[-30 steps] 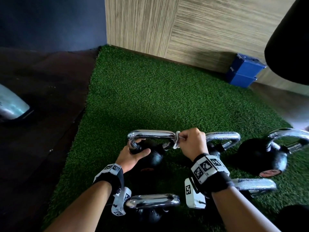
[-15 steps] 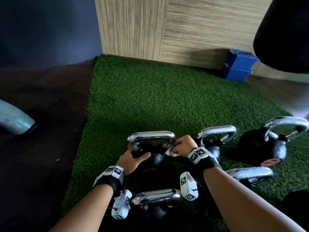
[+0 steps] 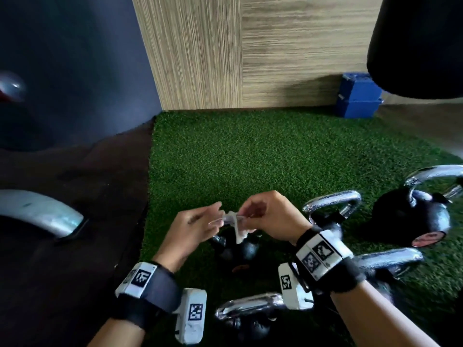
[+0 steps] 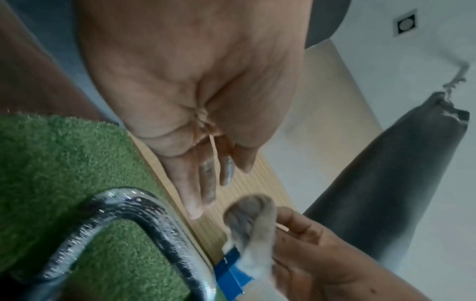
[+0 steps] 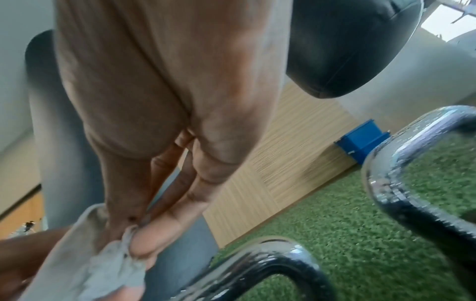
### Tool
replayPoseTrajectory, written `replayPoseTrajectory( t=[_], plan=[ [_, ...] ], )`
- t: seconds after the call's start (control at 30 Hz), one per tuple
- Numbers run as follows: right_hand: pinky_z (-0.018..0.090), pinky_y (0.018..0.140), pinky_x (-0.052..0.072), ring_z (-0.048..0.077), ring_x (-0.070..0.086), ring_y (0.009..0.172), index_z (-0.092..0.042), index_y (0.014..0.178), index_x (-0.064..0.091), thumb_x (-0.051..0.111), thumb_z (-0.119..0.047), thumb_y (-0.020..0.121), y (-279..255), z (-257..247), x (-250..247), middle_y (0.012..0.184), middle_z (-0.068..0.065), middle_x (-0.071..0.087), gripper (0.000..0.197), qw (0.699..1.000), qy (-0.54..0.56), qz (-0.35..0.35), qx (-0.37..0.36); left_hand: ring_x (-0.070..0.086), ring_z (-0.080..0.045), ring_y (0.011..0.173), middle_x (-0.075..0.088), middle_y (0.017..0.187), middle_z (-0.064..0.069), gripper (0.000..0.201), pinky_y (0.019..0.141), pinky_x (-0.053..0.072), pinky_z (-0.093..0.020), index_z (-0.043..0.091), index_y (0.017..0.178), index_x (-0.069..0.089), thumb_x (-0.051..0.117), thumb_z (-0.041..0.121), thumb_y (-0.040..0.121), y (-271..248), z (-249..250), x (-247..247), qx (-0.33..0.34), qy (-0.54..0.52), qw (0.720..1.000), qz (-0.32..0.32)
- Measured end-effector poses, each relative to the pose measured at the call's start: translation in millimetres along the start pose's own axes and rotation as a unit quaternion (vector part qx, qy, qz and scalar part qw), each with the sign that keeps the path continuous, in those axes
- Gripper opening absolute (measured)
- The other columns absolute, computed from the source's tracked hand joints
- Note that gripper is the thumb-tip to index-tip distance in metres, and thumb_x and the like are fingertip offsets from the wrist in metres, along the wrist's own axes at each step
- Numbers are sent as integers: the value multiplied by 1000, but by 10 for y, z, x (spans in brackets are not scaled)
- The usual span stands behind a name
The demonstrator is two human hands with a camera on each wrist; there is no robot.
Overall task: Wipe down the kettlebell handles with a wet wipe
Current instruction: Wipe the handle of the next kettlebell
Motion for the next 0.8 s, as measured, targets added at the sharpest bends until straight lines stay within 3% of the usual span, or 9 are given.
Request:
replayPoseTrajectory(
  t=[0.13, 0.23, 0.3, 0.4, 0.5, 0.57, 0.6, 0.7, 0.8],
  plan=[
    [18, 69, 56, 2, 68, 69, -19, 80, 77, 89, -13, 69, 87, -267, 68, 75, -6, 75, 18, 996, -37, 62, -59, 76, -13, 85, 79, 99, -9, 20, 70, 59, -19, 16, 99, 80, 61, 23, 98, 19, 125, 150, -29, -48, 998, -34],
    [14, 60, 50, 1, 60, 61, -16, 75, 71, 88, -12, 67, 127, -291, 26, 69, -6, 69, 20, 985, -55, 150, -67, 75, -18, 91, 76, 98, -16, 23, 76, 59, -21, 0, 100, 76, 61, 17, 96, 40, 115, 167, -37, -81, 994, -70],
    [18, 58, 47, 4, 55, 59, -18, 78, 67, 90, -23, 65, 139, -222, 0, 70, -4, 67, 26, 982, -69, 164, -59, 75, -17, 94, 78, 101, -15, 26, 80, 60, -21, 1, 109, 74, 66, 16, 90, 74, 85, 144, -33, -91, 993, -67],
    [15, 60, 46, 0, 58, 65, -29, 91, 67, 89, -34, 65, 150, 124, -103, 76, -7, 68, 35, 988, -74, 136, 21, 74, -6, 99, 78, 108, -4, 22, 88, 57, -16, 12, 112, 76, 72, 10, 90, 161, 109, 52, 46, 43, 998, -21],
    [16, 60, 44, 8, 68, 82, -30, 95, 66, 80, -16, 70, 136, 663, -307, 82, -11, 69, 31, 966, -118, 171, 152, 69, 7, 102, 77, 109, 10, 21, 92, 50, -8, 18, 111, 80, 77, 17, 90, 195, 233, 44, 194, 294, 933, 67],
    [15, 64, 47, 15, 70, 88, -28, 98, 71, 83, -18, 68, 146, 985, -265, 87, -5, 73, 34, 953, -152, 115, 235, 69, 5, 103, 77, 109, 9, 21, 95, 51, -11, 17, 110, 80, 78, 18, 89, 217, 250, 175, 255, 347, 900, 71],
    [16, 62, 48, 15, 69, 82, -27, 95, 73, 88, -23, 65, 163, 1105, -181, 83, -4, 73, 34, 950, -159, 68, 259, 69, 3, 106, 77, 112, 7, 22, 98, 49, -12, 16, 111, 80, 77, 17, 89, 236, 237, 257, 269, 368, 888, 63],
    [26, 56, 53, 17, 66, 63, -23, 83, 74, 94, -33, 59, 232, 1273, 79, 70, 2, 72, 33, 958, -103, -1, 267, 66, -3, 116, 74, 121, 4, 18, 106, 45, -14, 13, 107, 81, 73, 19, 92, 309, 138, 421, 265, 416, 869, 24],
    [36, 72, 61, 15, 67, 66, -24, 84, 75, 95, -35, 59, 304, 1331, 181, 78, 0, 75, 34, 967, -68, 30, 244, 70, -11, 114, 74, 122, 1, 17, 101, 52, -26, 11, 101, 81, 69, 21, 95, 301, 55, 480, 275, 447, 851, 7]
  ],
)
Point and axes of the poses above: each hand's wrist, its own y-axis towards the middle knuckle, its own x-axis out of the palm, z = x × y, the point moved 5 cm from there along y, towards the middle knuckle
